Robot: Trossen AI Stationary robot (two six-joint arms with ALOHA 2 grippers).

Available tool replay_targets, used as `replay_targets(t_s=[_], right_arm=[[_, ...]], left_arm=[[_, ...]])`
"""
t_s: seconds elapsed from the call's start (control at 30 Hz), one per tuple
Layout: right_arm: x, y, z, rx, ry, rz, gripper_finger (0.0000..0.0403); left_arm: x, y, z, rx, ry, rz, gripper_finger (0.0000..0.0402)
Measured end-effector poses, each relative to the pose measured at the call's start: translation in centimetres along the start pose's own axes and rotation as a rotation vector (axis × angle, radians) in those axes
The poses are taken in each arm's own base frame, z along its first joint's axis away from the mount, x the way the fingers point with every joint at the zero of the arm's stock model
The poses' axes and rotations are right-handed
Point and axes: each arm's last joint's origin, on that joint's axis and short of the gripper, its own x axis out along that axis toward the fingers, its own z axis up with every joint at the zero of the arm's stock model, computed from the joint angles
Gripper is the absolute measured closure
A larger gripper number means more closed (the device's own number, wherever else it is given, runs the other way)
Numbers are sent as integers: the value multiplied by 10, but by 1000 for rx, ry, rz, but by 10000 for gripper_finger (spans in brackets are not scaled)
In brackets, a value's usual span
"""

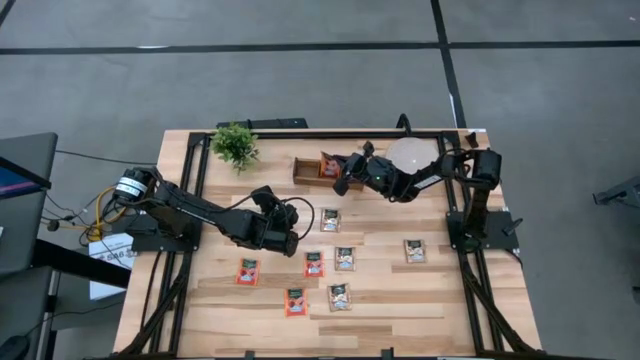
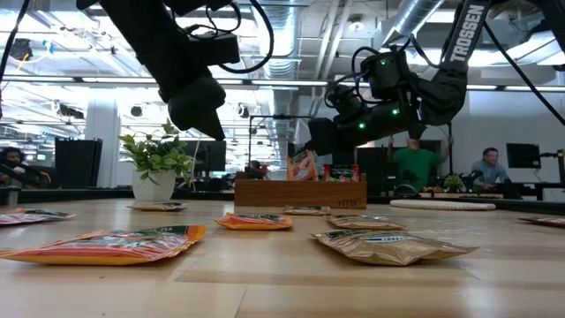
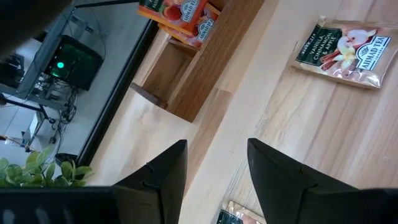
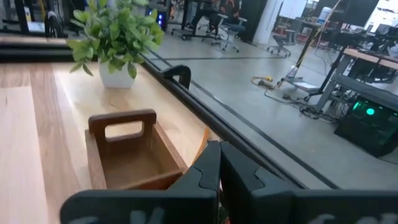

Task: Pick & Place Tea
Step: Put the orange tea bag into the middle section of the wooden organizer

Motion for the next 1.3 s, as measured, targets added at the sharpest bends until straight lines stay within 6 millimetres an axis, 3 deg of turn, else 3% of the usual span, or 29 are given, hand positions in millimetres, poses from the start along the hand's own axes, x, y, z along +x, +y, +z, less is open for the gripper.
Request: replay_targets(t_s=[0.57,0.93,1.13,1.3], right_arm=[[0,0,0,-1,3,4,402],[1,-2,-3,-7,26,1,325],[1,-4,-3,-47,25,-5,320],[-7,10,9,-107,-11,39,323]], left_arm=[[0,0,0,0,0,0,240],[0,-1,0,1,7,-16,240],[0,0,0,6,7,-16,240],[0,-2,-1,16,25,-58,240]])
